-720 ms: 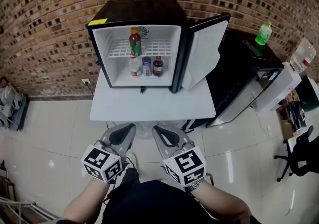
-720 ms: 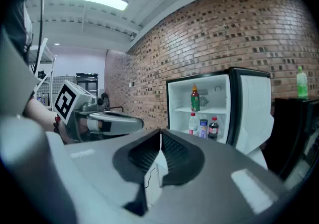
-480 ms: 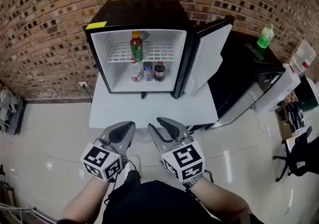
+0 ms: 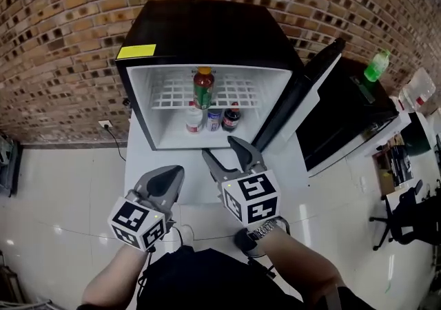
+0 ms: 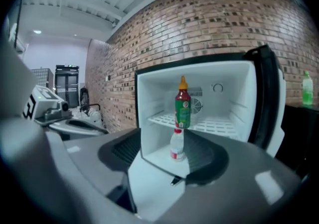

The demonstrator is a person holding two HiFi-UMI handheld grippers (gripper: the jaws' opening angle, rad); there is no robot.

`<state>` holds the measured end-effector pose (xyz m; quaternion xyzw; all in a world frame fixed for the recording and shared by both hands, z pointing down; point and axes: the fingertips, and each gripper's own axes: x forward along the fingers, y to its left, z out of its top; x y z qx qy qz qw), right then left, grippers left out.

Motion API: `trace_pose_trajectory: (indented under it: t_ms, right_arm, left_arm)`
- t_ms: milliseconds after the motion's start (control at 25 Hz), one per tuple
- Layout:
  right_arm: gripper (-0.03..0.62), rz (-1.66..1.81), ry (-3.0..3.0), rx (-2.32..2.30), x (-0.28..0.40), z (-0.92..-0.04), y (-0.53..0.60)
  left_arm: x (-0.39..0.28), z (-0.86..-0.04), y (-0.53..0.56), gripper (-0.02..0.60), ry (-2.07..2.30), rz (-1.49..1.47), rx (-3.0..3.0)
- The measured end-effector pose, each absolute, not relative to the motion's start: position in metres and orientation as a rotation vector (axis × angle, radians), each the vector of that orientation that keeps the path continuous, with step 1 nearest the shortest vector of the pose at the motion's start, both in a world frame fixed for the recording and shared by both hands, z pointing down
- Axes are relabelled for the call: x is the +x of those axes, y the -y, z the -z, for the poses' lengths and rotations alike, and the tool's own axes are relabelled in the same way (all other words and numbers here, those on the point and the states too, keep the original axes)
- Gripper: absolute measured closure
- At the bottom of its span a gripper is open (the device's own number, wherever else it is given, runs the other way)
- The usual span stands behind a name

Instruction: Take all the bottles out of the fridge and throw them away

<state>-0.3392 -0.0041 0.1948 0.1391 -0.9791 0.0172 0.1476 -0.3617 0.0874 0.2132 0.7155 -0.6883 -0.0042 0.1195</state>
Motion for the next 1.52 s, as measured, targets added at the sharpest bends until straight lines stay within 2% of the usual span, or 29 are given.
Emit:
trace_pose_trajectory:
  t_ms: [320, 680, 800, 960, 1520]
  right_arm:
    - [0.283, -0.051, 2.757, 0.575, -0.423, -0.200, 0.080]
    - [0.275, -0.054, 2.695, 0.624, -0.472, -0.216, 0.116]
    - [0.276, -0.054, 2.693, 0.647, -0.477, -0.218, 0.123]
    - [0.316, -0.035, 2.698, 0.664, -0.479, -0.216, 0.124]
    - [0.324, 0.016, 2.730, 0.645, -0.448, -0.211, 0.094]
  left_arm:
    - [-0.411, -0.221, -0.069, 0.578, 1.936, -0.055, 2.151]
    - [-0.445, -0.234, -0.059, 0.578, 1.878, -0.059, 2.167]
    - [-0.451, -0.236, -0.055, 0.578, 1.864, -0.060, 2.172]
    - [-0.457, -0.237, -0.054, 0.578, 1.858, -0.057, 2.173]
    - [-0.436, -0.236, -0.062, 0.578, 1.843, -0.065, 2.193]
